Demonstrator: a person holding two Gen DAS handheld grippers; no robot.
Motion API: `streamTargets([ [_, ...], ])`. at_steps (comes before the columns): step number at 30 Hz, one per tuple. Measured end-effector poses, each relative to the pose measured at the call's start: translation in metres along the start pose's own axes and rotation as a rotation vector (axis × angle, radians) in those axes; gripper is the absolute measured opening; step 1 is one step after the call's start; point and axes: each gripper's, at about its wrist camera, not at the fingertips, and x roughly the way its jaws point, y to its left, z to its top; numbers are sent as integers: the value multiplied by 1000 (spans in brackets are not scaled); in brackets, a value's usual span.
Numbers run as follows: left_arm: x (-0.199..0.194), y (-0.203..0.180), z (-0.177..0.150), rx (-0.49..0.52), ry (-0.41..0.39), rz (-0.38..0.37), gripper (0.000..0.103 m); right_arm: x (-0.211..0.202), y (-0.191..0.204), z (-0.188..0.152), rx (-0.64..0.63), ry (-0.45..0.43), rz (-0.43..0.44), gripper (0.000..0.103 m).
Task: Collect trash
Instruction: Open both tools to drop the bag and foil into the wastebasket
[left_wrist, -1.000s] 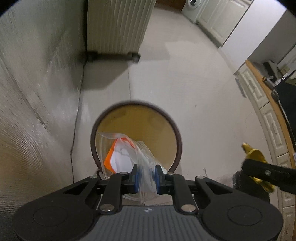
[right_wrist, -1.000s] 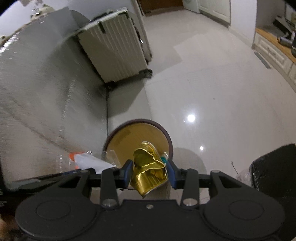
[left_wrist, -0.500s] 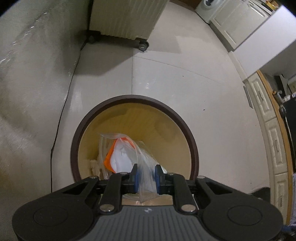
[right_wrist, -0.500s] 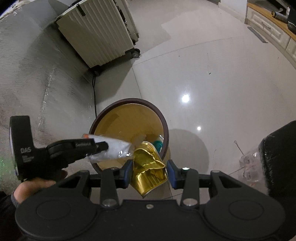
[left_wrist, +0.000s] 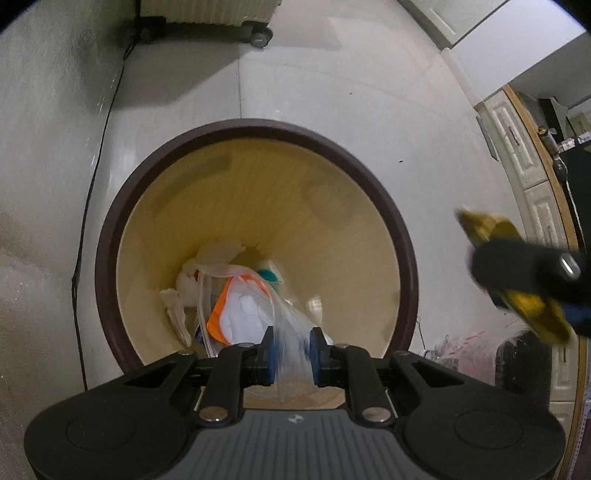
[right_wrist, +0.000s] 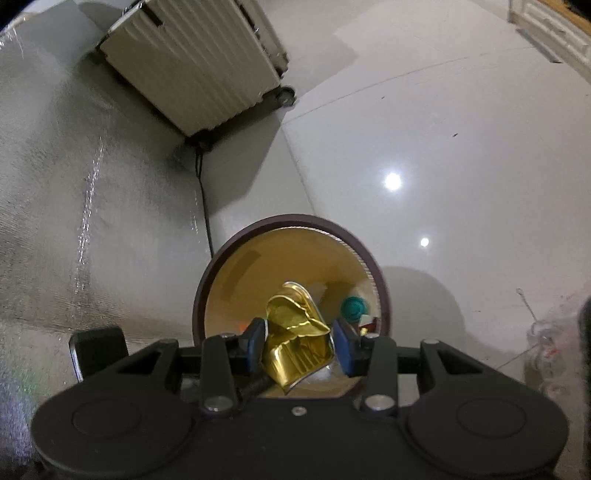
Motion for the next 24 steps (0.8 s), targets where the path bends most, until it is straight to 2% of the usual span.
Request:
streamTargets([
  [7,1,0,-1,9,11,18,22,41,16,23,24,23,4,41],
  [8,2,0,-2,10,10,26,24,47,18,26,27,24,6,43],
  [10,4,-2,-2,15,17,39,40,55,18,30,39,19,12,45],
  [11,5,-3,-3,20,17,45,42,58,17,32,59,11,19,55],
  [13,7,-3,-5,31,22,50,46,62,14,32,88,7,27,63],
  [14,7,-4,-5,36,26,53,49,63,13,31,87,8,26,65],
  [18,5,-7,-7,46,21,73,72,69,11,25,48,32,4,72],
  [19,4,-7,-7,48,18,74,75,71,9,23,39,39,-4,72],
  [24,1,-12,-8,64,19,81,77,75,-3,13,25,77,-32,73],
])
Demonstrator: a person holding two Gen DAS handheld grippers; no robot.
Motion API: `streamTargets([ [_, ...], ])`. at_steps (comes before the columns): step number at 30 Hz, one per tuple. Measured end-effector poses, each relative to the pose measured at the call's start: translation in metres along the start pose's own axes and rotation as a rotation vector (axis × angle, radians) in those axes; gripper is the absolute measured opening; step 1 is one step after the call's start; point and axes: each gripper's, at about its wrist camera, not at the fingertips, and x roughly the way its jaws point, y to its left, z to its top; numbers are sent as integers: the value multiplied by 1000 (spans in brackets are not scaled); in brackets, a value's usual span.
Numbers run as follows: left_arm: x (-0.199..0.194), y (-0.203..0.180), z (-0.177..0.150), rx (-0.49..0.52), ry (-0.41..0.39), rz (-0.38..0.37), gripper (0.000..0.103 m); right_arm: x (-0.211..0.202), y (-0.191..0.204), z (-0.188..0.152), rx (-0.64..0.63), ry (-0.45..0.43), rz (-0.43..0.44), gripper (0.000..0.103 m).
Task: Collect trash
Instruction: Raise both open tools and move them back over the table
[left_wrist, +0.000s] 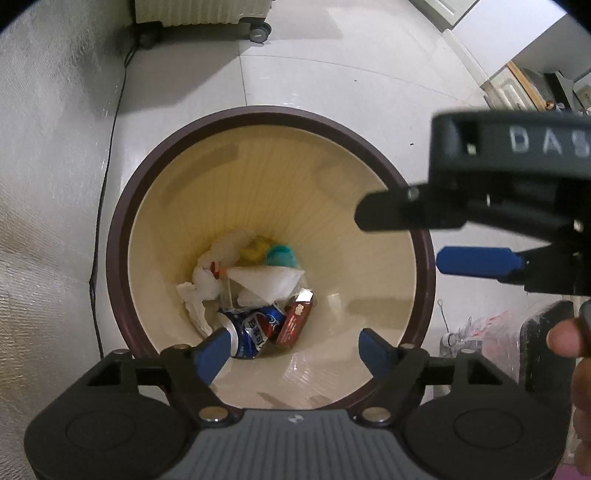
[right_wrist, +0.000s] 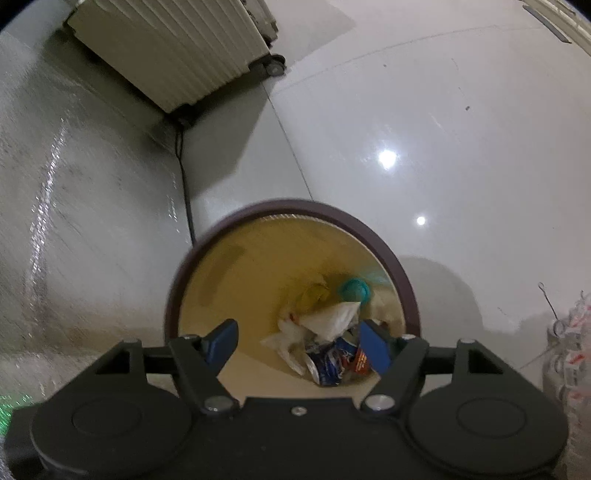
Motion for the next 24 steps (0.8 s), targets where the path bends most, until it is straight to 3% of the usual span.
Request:
streamTargets([
  [9,-15,0,0,-10,-14,11,83,-8,-11,-5,-30,6,-10,78],
  [24,-59,10,-6,-58,-34,65,97,-42,-7,-13,-130,-49,-4,97],
])
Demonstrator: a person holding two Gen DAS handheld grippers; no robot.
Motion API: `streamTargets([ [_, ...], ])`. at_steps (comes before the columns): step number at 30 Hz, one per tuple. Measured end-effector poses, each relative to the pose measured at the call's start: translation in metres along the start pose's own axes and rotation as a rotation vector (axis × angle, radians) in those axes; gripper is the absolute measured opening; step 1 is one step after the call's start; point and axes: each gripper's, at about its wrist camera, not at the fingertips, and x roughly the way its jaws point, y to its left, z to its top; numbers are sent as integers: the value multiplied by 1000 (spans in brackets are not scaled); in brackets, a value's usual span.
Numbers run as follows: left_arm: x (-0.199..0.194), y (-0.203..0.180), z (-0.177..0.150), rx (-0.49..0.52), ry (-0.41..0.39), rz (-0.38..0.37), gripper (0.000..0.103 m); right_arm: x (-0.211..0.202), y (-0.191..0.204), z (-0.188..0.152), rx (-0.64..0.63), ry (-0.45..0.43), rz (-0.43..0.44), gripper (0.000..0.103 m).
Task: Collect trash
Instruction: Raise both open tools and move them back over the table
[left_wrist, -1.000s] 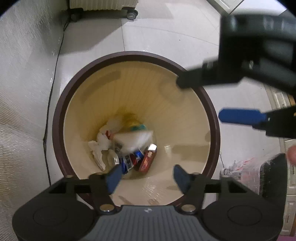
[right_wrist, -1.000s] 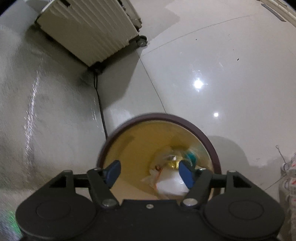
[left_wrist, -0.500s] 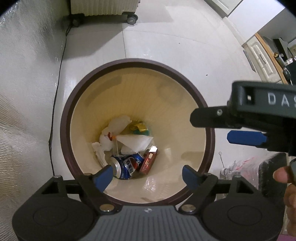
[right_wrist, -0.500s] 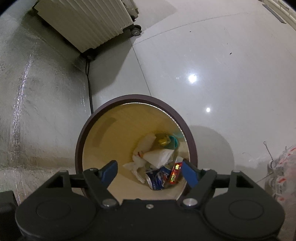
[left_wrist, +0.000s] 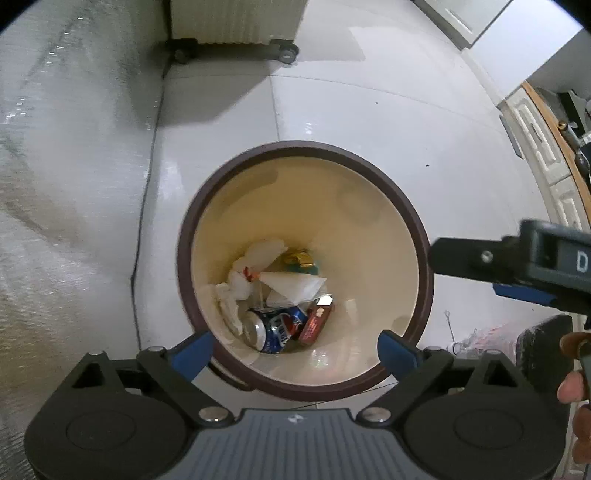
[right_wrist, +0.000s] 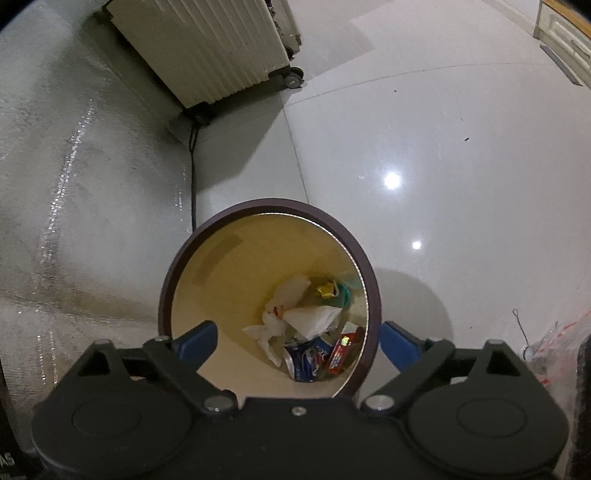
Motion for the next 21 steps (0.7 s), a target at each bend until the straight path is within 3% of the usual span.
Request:
streamTargets([
  [4,-16,5,-2,-13,-13,17,100,-12,1,-4,-11,-15,5,103],
  [10,-37,14,-6,-39,-33,70,103,-28,1,-16,-29,-28,3,103],
  [21,-85,15,-21,-22,-62,102,103,-64,-1,-38,-97,-48,-100,103],
])
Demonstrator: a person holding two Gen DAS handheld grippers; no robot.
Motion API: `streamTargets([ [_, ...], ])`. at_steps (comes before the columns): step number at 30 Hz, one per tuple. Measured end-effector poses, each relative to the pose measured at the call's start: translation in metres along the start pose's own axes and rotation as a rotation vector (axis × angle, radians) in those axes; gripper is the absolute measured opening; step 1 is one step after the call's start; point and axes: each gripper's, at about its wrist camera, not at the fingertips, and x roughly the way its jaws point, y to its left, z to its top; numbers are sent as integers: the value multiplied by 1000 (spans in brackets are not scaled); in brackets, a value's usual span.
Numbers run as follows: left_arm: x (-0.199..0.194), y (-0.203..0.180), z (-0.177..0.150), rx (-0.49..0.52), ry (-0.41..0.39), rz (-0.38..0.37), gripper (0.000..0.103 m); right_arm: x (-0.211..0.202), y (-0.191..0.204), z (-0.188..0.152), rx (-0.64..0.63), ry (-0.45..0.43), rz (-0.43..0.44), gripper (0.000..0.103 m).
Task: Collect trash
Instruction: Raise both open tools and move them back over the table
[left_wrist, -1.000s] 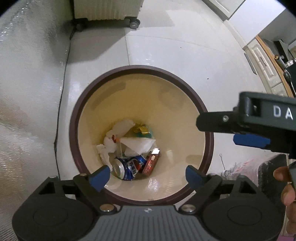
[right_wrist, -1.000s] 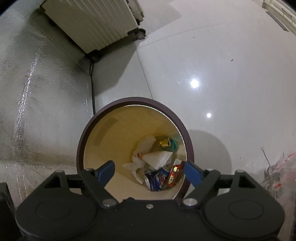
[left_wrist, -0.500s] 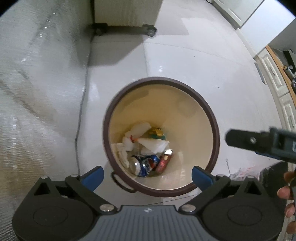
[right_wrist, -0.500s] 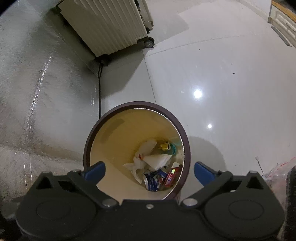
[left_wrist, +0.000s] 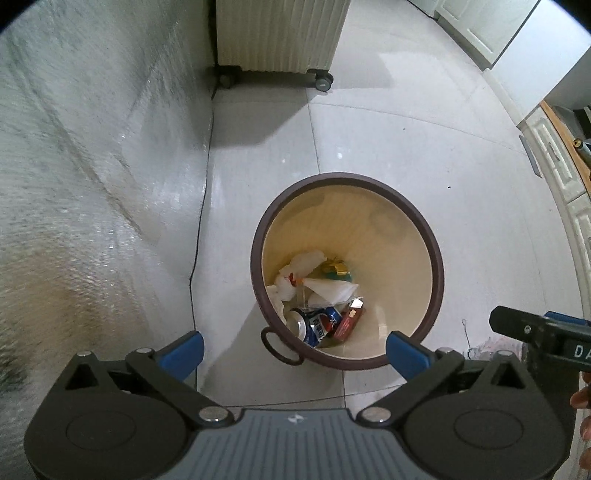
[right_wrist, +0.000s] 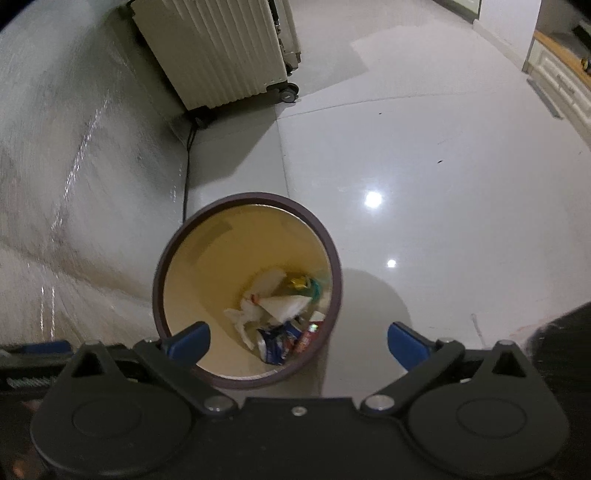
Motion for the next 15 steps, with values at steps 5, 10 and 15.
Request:
streamTargets([
  [5,-21,-4,-9,21,-25,22,103,-19,-2,-7,-22,-12,-25,103],
  [10,-40,-4,-15,29,-43,31,103,-40,0,-15,-39,-17,-62,103],
  [15,-64,-8,-25,48,-63,34,103,-64,-2,-24,-37,-34,-64,103],
])
